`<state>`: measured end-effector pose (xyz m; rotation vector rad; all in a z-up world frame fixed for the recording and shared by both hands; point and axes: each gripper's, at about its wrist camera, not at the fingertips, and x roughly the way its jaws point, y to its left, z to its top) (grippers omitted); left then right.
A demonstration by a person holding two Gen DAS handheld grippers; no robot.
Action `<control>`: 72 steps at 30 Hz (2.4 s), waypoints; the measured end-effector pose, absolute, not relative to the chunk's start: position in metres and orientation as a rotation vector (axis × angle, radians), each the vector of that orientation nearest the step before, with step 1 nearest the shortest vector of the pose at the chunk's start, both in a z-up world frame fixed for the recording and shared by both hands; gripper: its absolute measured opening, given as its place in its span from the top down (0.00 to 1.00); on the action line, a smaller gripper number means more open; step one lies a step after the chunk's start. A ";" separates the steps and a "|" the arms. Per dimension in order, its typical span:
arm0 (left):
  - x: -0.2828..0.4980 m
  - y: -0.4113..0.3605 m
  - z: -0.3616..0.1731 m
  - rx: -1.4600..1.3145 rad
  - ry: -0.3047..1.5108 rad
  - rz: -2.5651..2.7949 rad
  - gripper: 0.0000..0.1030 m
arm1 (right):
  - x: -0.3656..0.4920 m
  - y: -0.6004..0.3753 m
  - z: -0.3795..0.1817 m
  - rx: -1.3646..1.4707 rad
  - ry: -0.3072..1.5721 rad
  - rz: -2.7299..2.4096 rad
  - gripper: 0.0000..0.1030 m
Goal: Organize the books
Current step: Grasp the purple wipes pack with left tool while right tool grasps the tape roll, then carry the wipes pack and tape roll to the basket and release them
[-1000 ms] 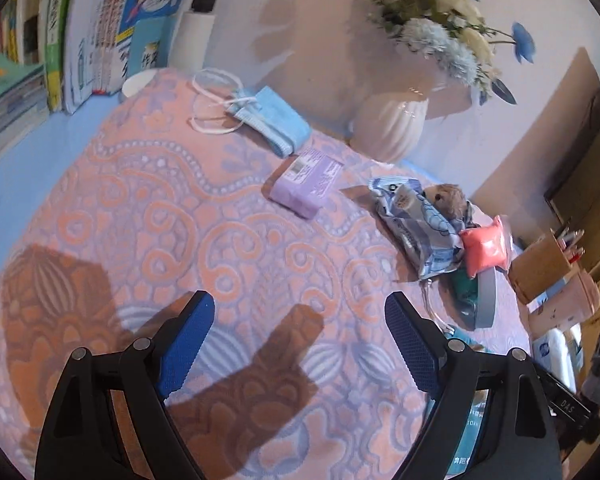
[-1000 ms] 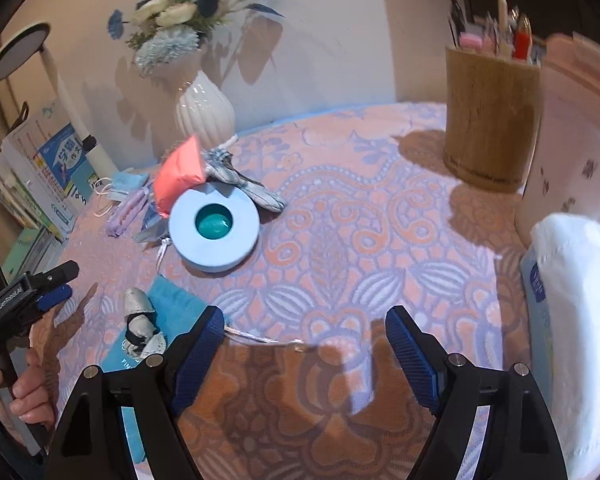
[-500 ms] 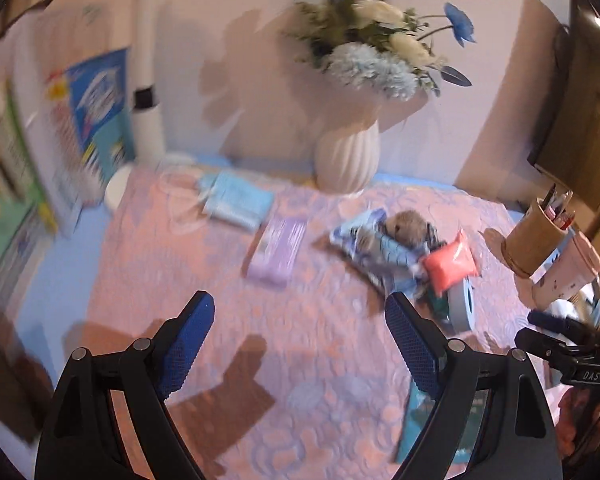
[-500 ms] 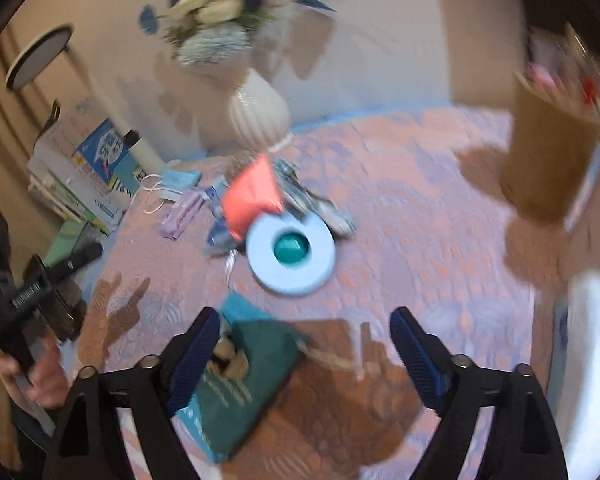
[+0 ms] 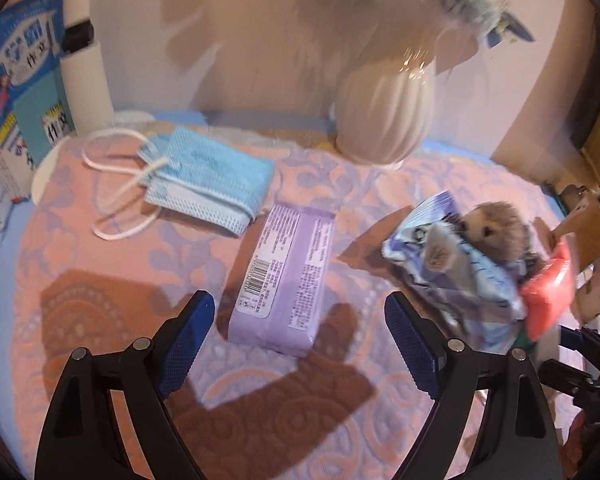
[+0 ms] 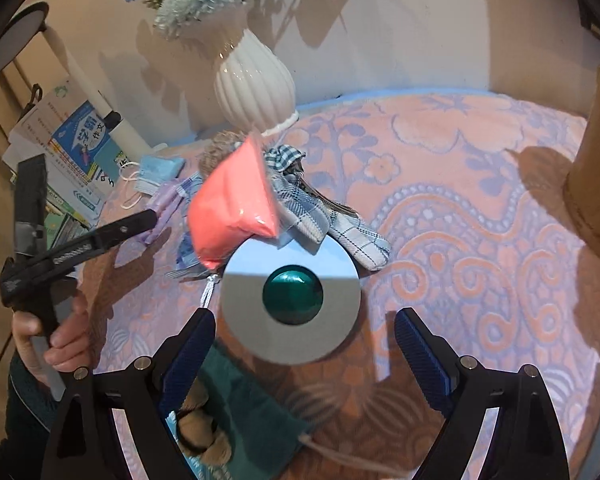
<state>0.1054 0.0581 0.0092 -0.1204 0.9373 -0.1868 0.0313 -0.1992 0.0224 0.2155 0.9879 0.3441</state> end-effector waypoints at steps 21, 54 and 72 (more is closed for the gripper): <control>0.036 0.050 0.052 -0.137 0.844 -0.308 0.65 | -0.031 -0.228 0.055 0.082 0.974 0.266 0.36; -0.068 -0.151 0.154 -0.009 0.639 -0.688 0.65 | -0.145 -0.341 0.118 0.140 0.714 -0.002 0.36; -0.046 -0.400 0.160 0.111 0.681 -0.998 0.65 | -0.166 -0.576 0.130 0.407 0.624 -0.443 0.36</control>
